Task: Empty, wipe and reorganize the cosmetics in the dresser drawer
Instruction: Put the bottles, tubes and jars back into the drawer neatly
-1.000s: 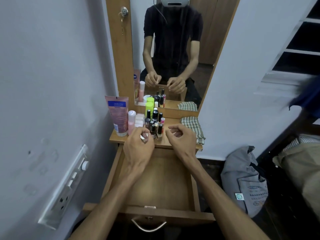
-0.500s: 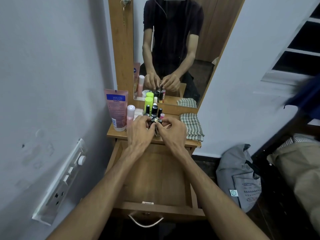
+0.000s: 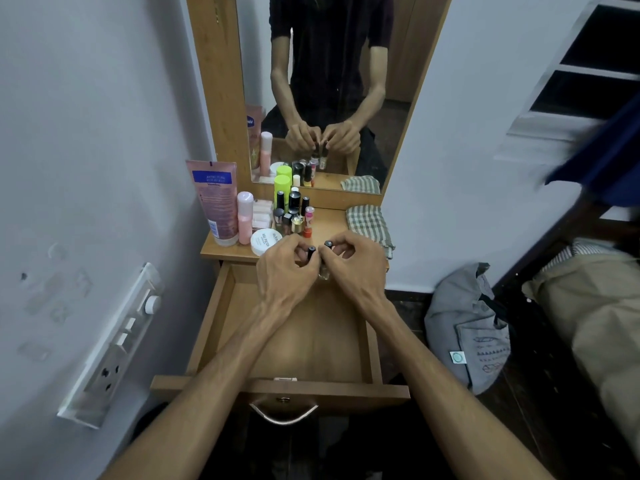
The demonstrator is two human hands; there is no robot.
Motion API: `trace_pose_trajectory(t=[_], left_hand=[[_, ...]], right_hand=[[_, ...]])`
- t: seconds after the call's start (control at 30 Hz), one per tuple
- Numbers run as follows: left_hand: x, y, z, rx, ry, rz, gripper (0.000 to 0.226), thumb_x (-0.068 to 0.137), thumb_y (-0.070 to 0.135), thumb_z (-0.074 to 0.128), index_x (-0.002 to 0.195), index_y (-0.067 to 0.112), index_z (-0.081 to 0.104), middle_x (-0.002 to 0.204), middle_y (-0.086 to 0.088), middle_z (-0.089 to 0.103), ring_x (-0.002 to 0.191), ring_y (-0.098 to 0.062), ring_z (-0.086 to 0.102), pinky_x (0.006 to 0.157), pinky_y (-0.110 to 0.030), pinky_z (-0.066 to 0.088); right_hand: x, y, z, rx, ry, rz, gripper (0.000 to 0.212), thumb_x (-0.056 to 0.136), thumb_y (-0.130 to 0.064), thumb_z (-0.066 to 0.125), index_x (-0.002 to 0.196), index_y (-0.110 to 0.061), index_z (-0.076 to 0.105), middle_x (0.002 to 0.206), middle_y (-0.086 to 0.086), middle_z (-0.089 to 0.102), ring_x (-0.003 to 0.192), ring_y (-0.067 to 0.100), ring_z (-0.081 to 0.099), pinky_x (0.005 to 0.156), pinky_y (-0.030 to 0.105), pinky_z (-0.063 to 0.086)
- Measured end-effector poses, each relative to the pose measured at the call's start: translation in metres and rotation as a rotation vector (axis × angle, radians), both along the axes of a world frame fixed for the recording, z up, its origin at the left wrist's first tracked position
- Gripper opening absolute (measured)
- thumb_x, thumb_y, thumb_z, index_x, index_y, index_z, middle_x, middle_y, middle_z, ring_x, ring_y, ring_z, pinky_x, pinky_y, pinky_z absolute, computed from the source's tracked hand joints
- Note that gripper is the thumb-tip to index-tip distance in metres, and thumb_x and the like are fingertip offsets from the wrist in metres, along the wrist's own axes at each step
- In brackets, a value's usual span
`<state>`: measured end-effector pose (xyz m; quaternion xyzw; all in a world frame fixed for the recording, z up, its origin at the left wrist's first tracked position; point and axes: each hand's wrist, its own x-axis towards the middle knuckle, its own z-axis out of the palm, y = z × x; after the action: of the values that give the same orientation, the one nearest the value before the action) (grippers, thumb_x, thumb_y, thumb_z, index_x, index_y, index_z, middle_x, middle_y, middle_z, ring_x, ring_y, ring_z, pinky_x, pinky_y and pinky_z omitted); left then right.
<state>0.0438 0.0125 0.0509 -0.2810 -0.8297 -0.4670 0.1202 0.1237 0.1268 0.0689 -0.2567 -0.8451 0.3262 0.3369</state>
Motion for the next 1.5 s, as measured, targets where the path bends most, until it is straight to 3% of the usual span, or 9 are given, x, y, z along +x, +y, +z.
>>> trace_pose_trajectory(t=[0.17,0.33,0.5,0.63,1.0,1.5], left_hand=[[0.027,0.01,-0.018,-0.097,-0.016,-0.038,0.016,0.075,0.035,0.074,0.075,0.025,0.061,0.065,0.011,0.061,0.062,-0.009,0.056,0.057,-0.027,0.04],[0.035,0.021,-0.041,-0.214,-0.08,-0.082,0.016,0.074,0.04,0.071,0.077,0.025,0.066,0.068,0.011,0.065,0.071,-0.013,0.065,0.061,-0.033,0.051],[0.033,0.034,-0.054,-0.298,-0.098,-0.096,0.018,0.076,0.041,0.068,0.082,0.023,0.071,0.077,0.008,0.071,0.079,-0.019,0.068,0.064,-0.033,0.052],[0.029,0.045,-0.061,-0.327,-0.09,-0.091,0.02,0.08,0.039,0.066,0.086,0.022,0.072,0.084,0.005,0.073,0.083,-0.023,0.069,0.067,-0.033,0.051],[0.02,0.06,-0.077,-0.355,-0.04,-0.11,0.019,0.088,0.032,0.065,0.099,0.019,0.073,0.097,0.0,0.075,0.094,-0.028,0.069,0.072,-0.037,0.05],[0.02,0.063,-0.084,-0.344,-0.098,-0.133,0.021,0.091,0.031,0.064,0.106,0.018,0.071,0.101,-0.001,0.076,0.095,-0.027,0.07,0.075,-0.035,0.051]], right_hand=[[0.032,0.008,-0.016,-0.058,-0.133,-0.062,0.013,0.076,-0.039,0.077,0.08,-0.027,0.075,0.062,-0.015,0.068,0.064,-0.001,0.065,0.068,0.03,0.059],[0.045,0.015,-0.029,-0.079,-0.285,-0.077,0.01,0.076,-0.037,0.074,0.079,-0.027,0.075,0.06,-0.015,0.067,0.067,0.002,0.067,0.071,0.031,0.06],[0.042,0.022,-0.041,-0.032,-0.372,-0.074,0.012,0.08,-0.036,0.074,0.087,-0.028,0.078,0.063,-0.016,0.065,0.073,0.006,0.068,0.073,0.029,0.059],[0.036,0.028,-0.05,0.004,-0.391,-0.09,0.014,0.084,-0.035,0.072,0.093,-0.026,0.079,0.071,-0.011,0.07,0.075,0.011,0.067,0.071,0.026,0.054],[0.03,0.038,-0.072,0.191,-0.413,-0.15,0.021,0.092,-0.037,0.066,0.082,-0.018,0.07,0.077,-0.001,0.072,0.075,0.023,0.067,0.062,0.026,0.033],[0.031,0.038,-0.079,0.262,-0.432,-0.163,0.023,0.092,-0.038,0.066,0.093,-0.014,0.068,0.087,0.005,0.075,0.082,0.03,0.07,0.062,0.031,0.036]])
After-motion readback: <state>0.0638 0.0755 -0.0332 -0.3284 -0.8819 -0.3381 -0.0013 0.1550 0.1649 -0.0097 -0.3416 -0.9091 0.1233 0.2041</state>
